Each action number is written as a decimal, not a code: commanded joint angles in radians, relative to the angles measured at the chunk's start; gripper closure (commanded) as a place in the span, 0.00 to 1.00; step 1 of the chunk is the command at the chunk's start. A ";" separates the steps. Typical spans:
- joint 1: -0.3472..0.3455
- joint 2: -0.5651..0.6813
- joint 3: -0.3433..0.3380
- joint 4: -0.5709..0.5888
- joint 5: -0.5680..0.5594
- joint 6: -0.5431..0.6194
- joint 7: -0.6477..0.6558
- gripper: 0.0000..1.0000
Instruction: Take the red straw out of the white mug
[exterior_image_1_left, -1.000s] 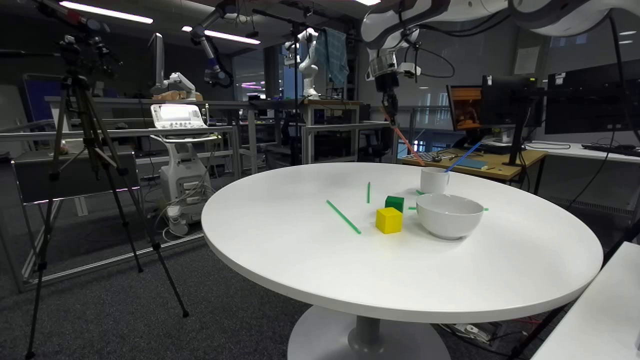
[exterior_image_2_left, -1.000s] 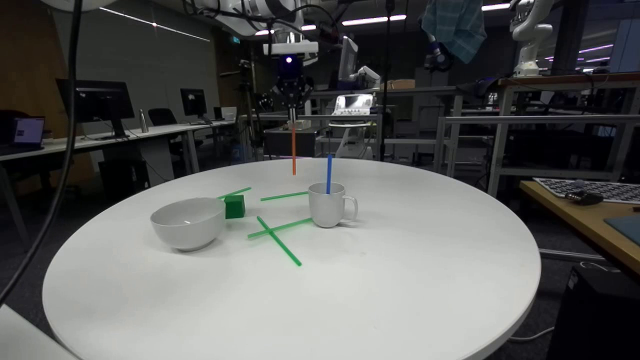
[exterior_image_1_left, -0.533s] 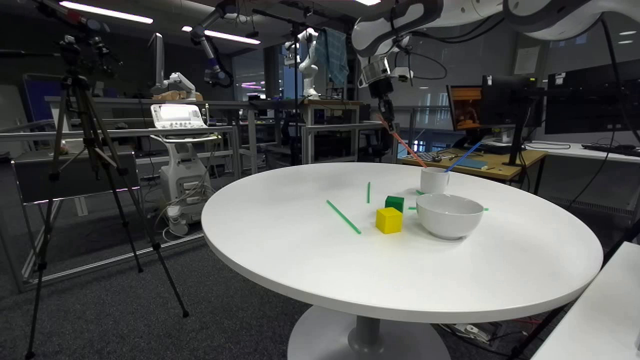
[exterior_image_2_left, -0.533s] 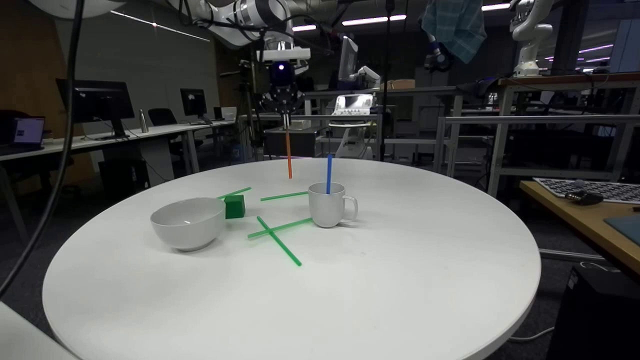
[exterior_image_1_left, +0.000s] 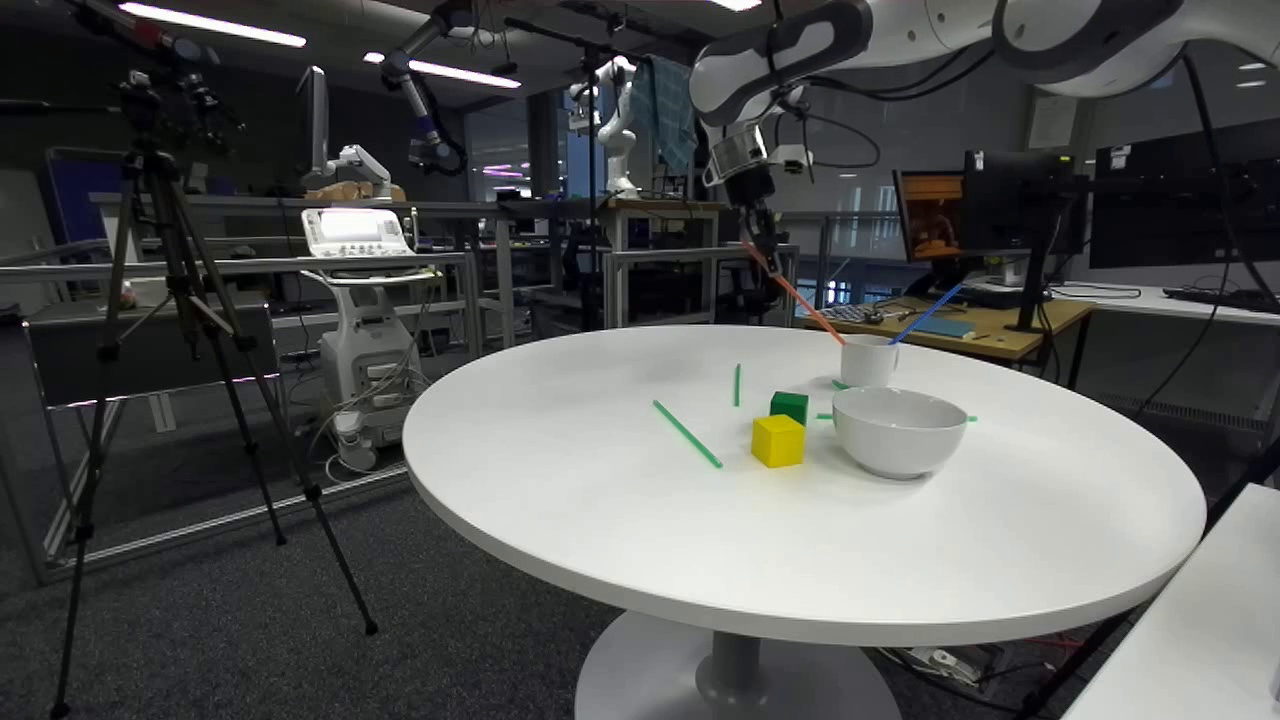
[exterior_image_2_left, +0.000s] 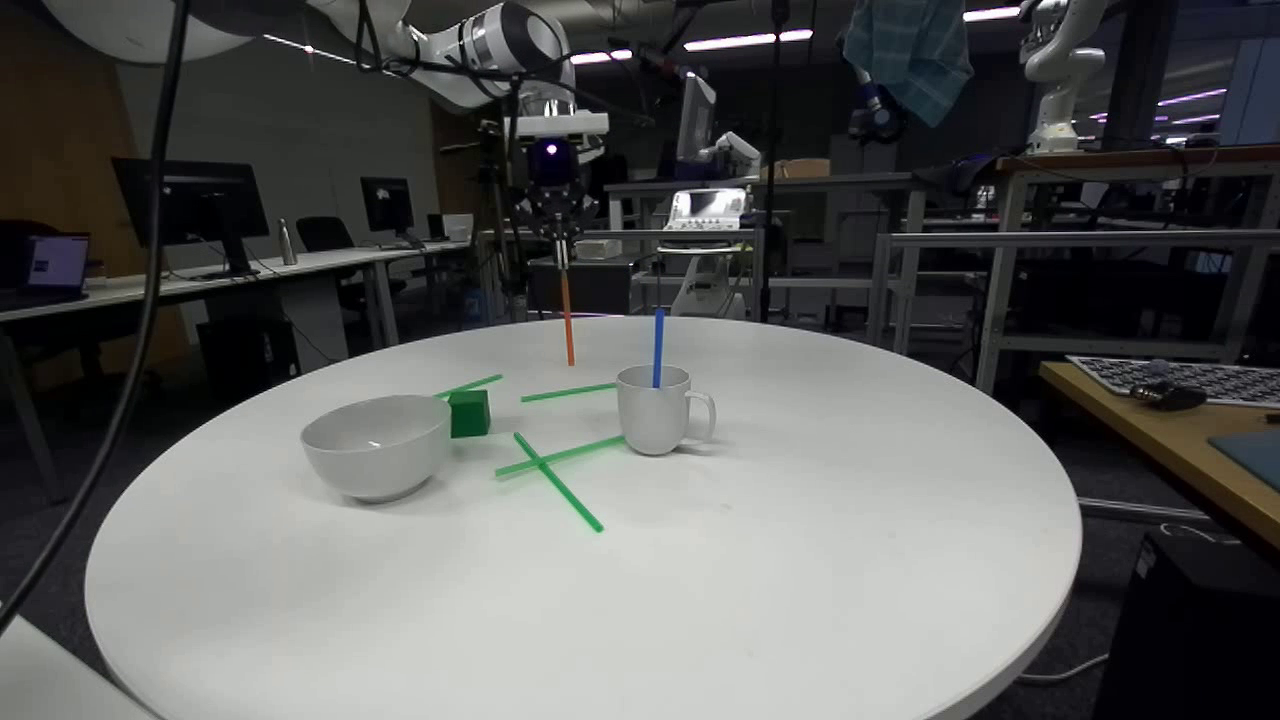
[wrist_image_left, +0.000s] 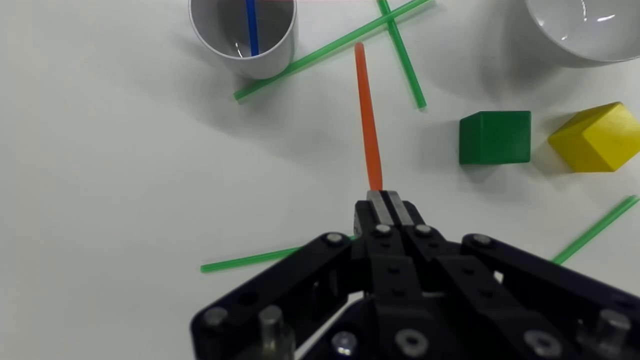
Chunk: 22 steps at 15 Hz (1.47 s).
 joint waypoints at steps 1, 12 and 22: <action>0.014 0.071 -0.011 0.118 -0.026 -0.076 -0.038 1.00; 0.040 0.162 -0.024 0.202 -0.060 -0.156 -0.072 1.00; 0.033 0.215 -0.046 0.219 -0.065 -0.182 -0.067 1.00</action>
